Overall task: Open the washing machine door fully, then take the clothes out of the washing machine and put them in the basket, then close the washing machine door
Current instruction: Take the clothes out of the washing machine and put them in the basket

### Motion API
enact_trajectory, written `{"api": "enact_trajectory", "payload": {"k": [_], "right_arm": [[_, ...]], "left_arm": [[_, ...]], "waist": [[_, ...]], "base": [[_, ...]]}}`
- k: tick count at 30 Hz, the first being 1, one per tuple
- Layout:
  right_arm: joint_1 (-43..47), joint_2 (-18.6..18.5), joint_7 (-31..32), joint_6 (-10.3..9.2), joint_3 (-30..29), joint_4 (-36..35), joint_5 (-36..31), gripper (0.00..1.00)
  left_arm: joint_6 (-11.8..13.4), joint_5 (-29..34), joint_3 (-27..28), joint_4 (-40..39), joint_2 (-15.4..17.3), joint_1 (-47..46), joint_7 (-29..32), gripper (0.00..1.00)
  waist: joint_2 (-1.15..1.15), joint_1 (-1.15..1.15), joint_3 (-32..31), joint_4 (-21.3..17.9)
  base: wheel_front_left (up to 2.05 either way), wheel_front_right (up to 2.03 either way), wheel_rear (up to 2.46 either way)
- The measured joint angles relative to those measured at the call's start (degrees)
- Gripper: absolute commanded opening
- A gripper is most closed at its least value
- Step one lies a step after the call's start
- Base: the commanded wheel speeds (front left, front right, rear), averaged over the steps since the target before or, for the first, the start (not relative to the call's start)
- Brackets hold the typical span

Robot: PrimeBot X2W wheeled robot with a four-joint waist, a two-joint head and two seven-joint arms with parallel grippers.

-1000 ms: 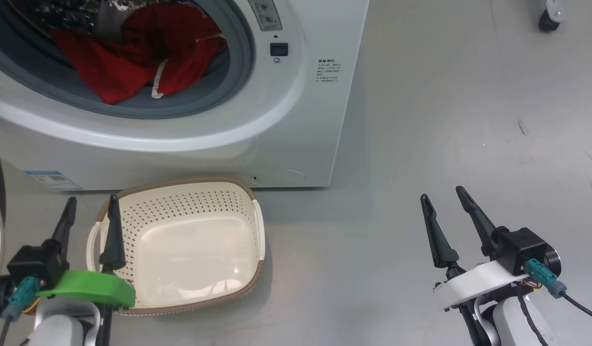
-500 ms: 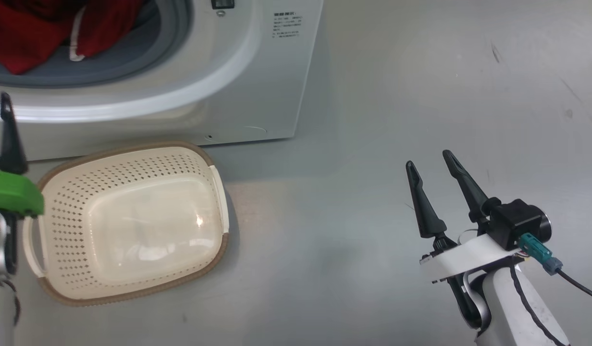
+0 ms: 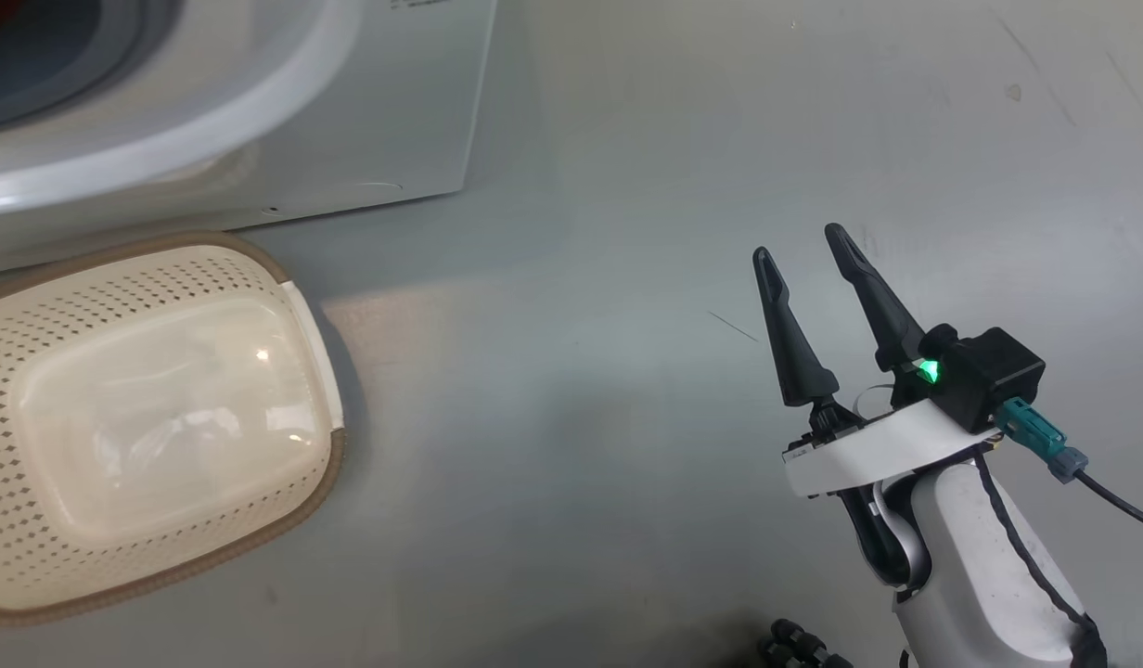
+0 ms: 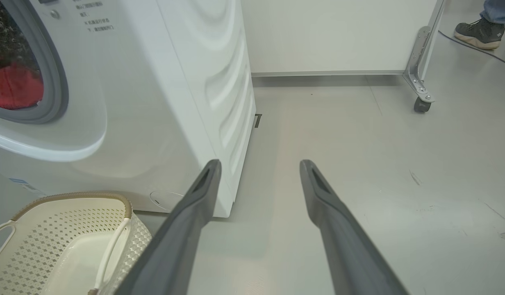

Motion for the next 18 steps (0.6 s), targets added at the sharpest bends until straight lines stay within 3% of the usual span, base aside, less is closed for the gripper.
{"api": "enact_trajectory", "payload": {"k": [8,18], "right_arm": [[-1.50,0.10,-0.01,-0.59,2.45,-0.13,2.14,1.00],[-1.54,0.12,-0.01,-1.59,3.76,-0.03,2.90,1.00]], "left_arm": [[0.18,3.11,-0.34,5.88,3.97,-5.25,4.61,1.00],[0.57,6.48,-2.46,11.22,5.55,-11.84,9.58,1.00]], "waist": [[0.00,0.00,2.60,-3.02],[0.00,0.00,3.96,-4.41]], "base": [[0.00,0.00,0.00],[0.00,0.00,0.00]]}}
